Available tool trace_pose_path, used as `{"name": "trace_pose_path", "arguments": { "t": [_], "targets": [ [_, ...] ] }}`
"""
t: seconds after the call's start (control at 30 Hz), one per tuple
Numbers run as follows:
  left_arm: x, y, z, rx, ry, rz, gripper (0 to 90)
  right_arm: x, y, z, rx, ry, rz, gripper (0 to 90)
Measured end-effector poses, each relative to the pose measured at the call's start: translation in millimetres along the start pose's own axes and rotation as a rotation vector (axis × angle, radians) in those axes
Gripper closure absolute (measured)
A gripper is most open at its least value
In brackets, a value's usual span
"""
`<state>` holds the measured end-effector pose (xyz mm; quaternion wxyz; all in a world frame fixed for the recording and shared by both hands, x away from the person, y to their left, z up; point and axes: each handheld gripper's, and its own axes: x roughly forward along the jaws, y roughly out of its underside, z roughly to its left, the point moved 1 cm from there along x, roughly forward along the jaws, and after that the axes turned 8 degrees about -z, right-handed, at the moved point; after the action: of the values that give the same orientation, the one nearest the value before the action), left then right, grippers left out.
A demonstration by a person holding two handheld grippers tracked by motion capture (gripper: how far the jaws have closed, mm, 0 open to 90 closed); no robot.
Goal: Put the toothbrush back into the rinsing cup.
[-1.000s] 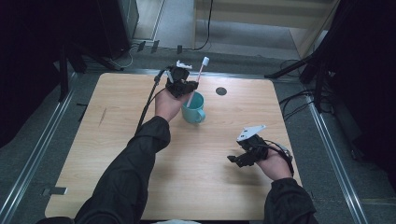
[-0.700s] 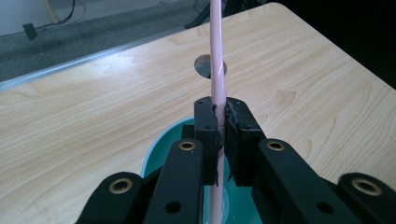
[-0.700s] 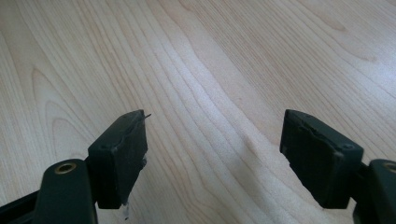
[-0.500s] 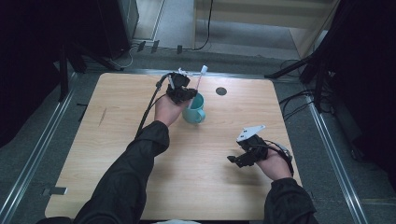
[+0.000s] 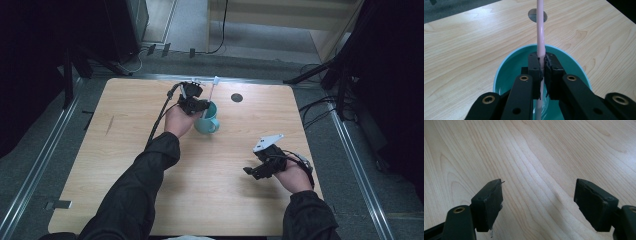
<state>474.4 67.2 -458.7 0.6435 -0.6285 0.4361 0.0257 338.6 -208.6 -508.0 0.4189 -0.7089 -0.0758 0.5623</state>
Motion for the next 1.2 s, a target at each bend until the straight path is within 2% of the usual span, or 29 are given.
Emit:
{"name": "trace_pose_path", "arguments": {
  "t": [0.4, 0.87, 1.13, 1.2],
  "targets": [
    [2.6, 4.7, 3.3, -0.007, 0.013, 0.051, 83.4, -0.1, 0.2, -0.1, 0.001, 0.001, 0.002, 23.0],
    [2.0, 4.0, 7.4, -0.033, 0.016, 0.07, 81.3, -0.3, 0.3, 0.1, 0.008, 0.004, 0.005, 23.0],
    [-2.8, -1.0, 4.8, -0.025, 0.027, 0.069, 78.1, -0.3, 0.4, -0.2, 0.012, 0.004, 0.006, 23.0],
    [-5.0, -3.0, 3.5, -0.006, 0.026, 0.079, 76.0, -0.3, 0.4, -0.2, 0.013, 0.004, 0.006, 23.0]
  ]
}}
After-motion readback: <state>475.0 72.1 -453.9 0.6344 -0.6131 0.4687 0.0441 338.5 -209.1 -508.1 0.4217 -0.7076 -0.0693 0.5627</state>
